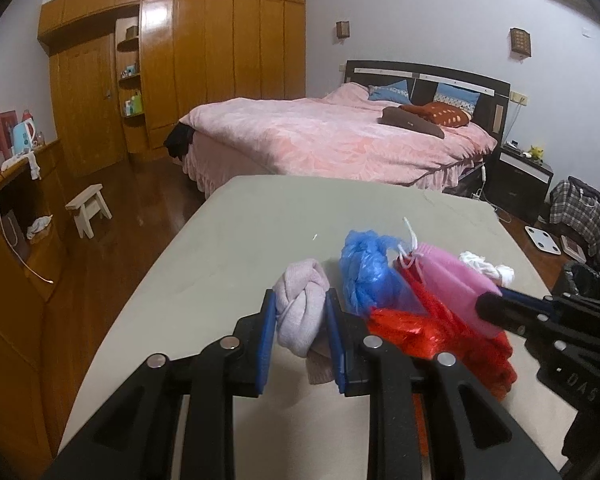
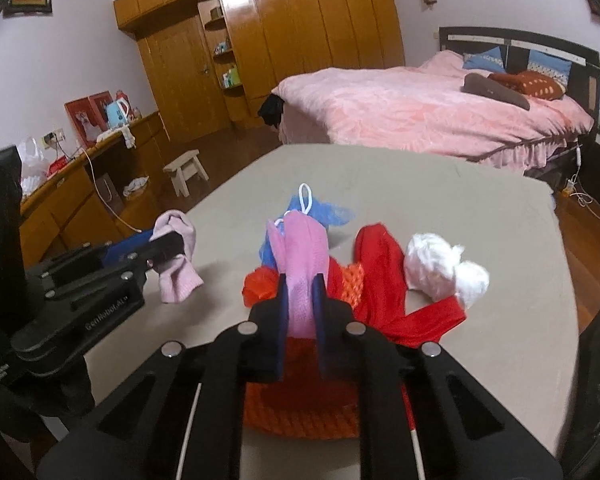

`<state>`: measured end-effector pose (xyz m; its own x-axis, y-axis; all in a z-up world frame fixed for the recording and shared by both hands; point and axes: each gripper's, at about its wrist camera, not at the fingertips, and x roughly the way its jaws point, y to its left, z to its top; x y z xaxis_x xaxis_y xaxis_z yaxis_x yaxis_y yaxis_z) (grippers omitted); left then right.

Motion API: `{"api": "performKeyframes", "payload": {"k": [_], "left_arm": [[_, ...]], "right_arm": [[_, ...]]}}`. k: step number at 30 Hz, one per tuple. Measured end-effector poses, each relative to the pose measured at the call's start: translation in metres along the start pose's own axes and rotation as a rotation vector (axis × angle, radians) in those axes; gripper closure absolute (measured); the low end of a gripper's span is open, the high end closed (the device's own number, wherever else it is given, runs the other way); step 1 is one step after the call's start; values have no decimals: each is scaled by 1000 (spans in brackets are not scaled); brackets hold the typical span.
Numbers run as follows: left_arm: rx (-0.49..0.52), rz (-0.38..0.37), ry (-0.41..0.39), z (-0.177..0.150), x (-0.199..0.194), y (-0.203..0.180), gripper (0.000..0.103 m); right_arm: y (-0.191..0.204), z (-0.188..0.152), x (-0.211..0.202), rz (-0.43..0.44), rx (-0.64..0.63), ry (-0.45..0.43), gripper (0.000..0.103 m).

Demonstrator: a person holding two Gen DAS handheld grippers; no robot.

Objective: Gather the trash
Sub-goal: 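Lift the pink cloth and pink mask and carry them toward the bin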

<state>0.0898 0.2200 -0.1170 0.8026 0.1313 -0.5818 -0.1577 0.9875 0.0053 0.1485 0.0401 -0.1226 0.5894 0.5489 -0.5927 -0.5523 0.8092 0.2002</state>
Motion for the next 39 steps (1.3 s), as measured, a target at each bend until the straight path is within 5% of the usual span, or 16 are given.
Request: {"api": "performKeyframes", "payload": {"k": [18, 39], "left_arm": [[58, -103, -86, 38, -26, -63, 79], [186, -408, -120, 54, -28, -236, 79]], "right_arm": [[-45, 19, -71, -117, 53, -122, 92], [-176, -25, -183, -442, 202, -192, 92]]}}
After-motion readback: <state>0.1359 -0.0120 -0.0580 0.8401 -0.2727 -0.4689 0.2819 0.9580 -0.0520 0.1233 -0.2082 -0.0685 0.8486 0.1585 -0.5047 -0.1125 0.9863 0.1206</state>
